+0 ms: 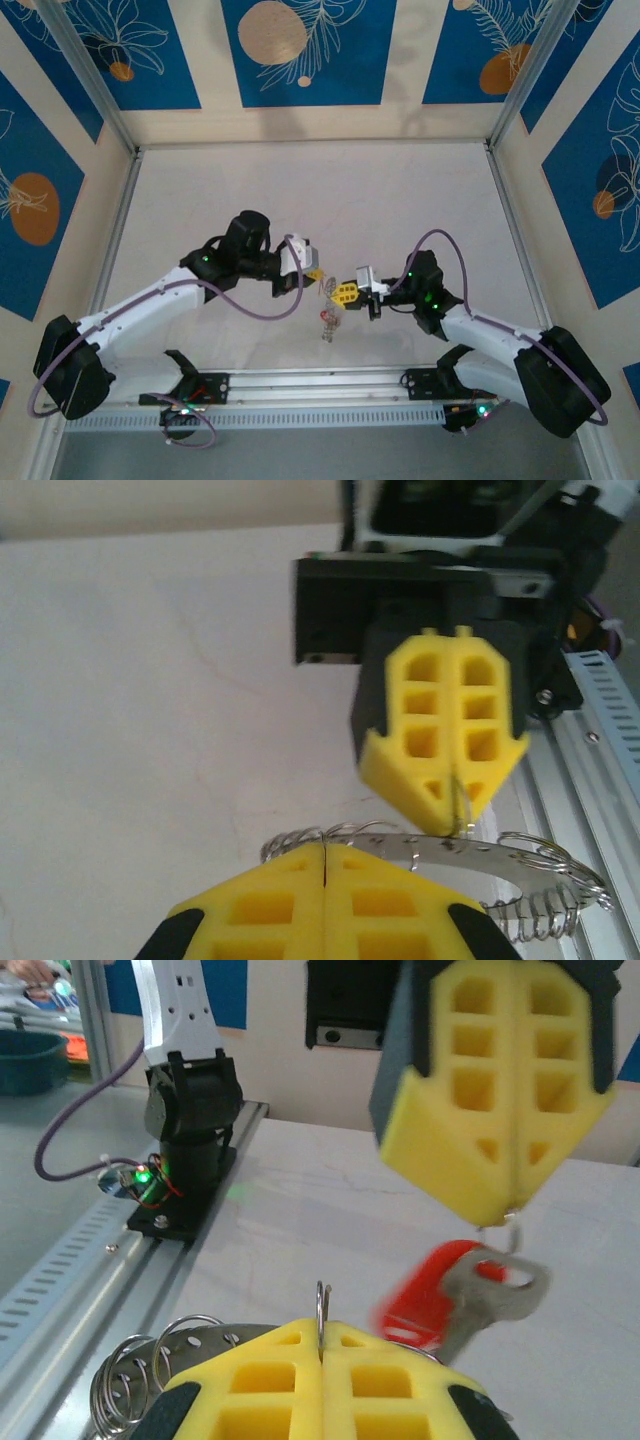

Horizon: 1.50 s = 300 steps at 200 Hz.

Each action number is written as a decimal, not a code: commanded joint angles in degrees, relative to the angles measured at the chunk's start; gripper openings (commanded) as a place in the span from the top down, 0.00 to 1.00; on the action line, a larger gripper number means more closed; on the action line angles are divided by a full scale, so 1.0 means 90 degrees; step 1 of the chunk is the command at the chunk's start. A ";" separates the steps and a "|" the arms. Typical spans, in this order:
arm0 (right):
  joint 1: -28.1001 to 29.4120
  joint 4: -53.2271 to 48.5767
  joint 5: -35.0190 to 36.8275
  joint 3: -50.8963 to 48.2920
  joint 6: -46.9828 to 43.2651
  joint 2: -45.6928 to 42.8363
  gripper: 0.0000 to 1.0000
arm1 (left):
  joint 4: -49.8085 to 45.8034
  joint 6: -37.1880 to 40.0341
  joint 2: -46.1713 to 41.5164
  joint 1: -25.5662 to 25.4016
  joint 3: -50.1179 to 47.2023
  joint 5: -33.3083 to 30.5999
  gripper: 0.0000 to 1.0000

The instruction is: Put the keys on the keyring

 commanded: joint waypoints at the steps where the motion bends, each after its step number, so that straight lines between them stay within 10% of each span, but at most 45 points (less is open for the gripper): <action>1: -0.0050 0.0760 -0.0461 0.0151 0.0654 0.0105 1.00 | 0.0383 0.0594 -0.0237 -0.0111 -0.0315 0.0606 1.00; 300: -0.0065 0.0933 0.0058 0.0223 0.1526 0.0169 1.00 | 0.0232 0.1360 -0.0423 -0.0473 -0.0572 0.0570 1.00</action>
